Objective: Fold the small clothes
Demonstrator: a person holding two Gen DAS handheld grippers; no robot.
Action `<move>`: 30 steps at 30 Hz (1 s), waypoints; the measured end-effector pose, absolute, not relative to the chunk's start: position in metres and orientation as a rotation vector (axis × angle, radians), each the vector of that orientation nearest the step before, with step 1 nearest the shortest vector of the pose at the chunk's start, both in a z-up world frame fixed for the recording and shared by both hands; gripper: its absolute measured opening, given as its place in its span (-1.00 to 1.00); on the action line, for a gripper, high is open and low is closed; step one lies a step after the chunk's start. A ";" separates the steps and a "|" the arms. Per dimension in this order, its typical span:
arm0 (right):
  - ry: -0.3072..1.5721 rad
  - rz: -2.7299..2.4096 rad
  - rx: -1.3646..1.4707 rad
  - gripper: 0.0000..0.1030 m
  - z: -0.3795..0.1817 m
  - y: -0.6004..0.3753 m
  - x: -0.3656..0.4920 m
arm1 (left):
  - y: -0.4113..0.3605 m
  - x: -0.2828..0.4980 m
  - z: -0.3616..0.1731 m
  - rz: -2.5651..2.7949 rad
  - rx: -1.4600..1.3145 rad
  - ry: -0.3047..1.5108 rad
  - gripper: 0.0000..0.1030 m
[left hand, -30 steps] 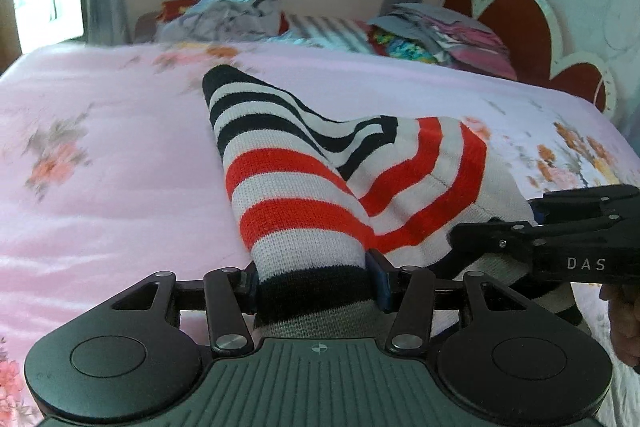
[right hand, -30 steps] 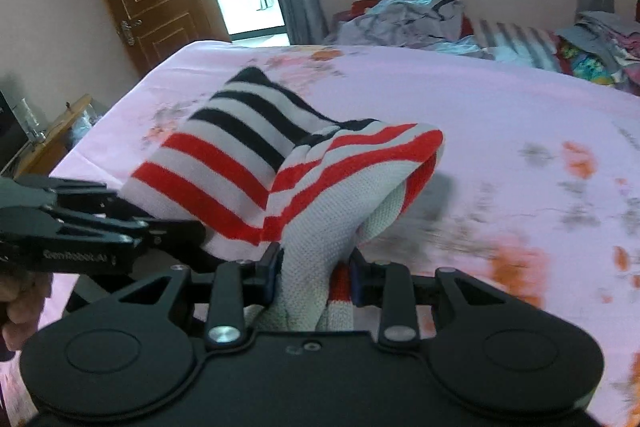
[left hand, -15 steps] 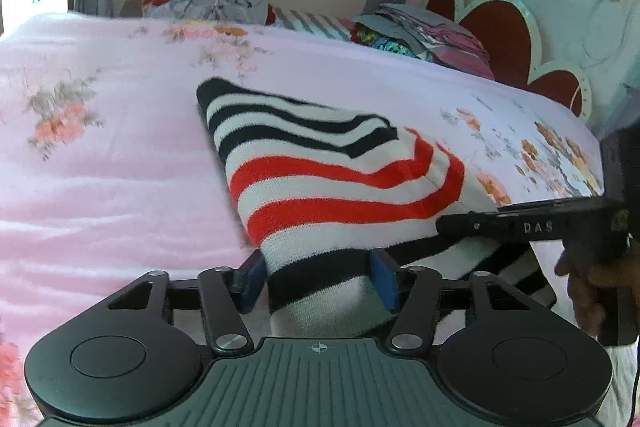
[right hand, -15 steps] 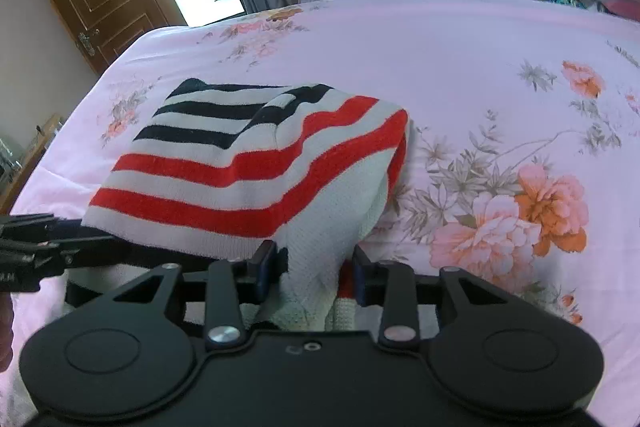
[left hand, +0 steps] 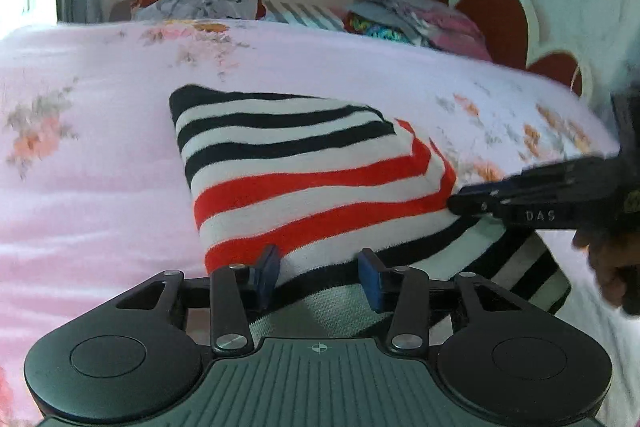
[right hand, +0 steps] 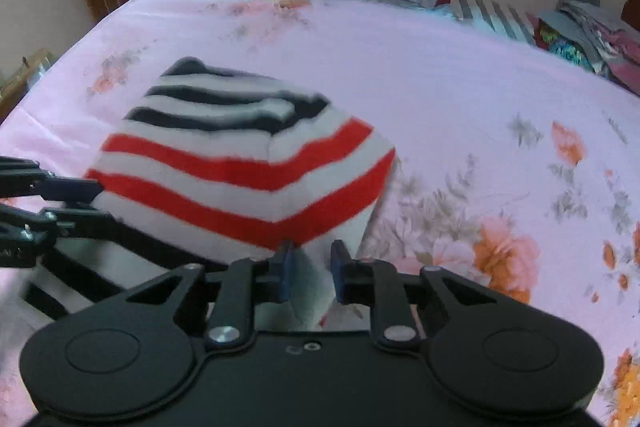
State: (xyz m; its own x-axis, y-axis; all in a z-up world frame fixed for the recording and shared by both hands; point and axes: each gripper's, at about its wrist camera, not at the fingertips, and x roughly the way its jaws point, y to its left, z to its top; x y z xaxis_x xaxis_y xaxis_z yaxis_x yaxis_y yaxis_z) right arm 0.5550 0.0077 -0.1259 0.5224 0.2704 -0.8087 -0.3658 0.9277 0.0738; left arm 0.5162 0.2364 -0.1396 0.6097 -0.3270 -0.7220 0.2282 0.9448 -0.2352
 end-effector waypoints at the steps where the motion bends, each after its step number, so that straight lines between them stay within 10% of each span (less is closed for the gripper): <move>1: 0.952 0.374 -0.093 -0.62 -0.124 0.007 0.555 | 0.238 0.515 -0.137 -0.320 -0.133 0.860 -0.16; 14: 0.908 0.421 -0.254 -1.00 -0.108 0.021 0.479 | 0.219 0.447 -0.127 -0.332 -0.012 0.869 -0.24; 30: 0.865 0.445 -0.161 -0.92 -0.094 0.003 0.445 | 0.203 0.406 -0.122 -0.184 0.043 0.867 -0.23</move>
State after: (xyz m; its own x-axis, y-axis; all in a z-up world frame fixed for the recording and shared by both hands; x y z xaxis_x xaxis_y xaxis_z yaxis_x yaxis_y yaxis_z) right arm 0.4453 0.0029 -0.0944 0.5639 0.3124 -0.7645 -0.4406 0.8968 0.0415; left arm 0.4059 0.2033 -0.1223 0.6325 -0.1431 -0.7612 0.1778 0.9834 -0.0371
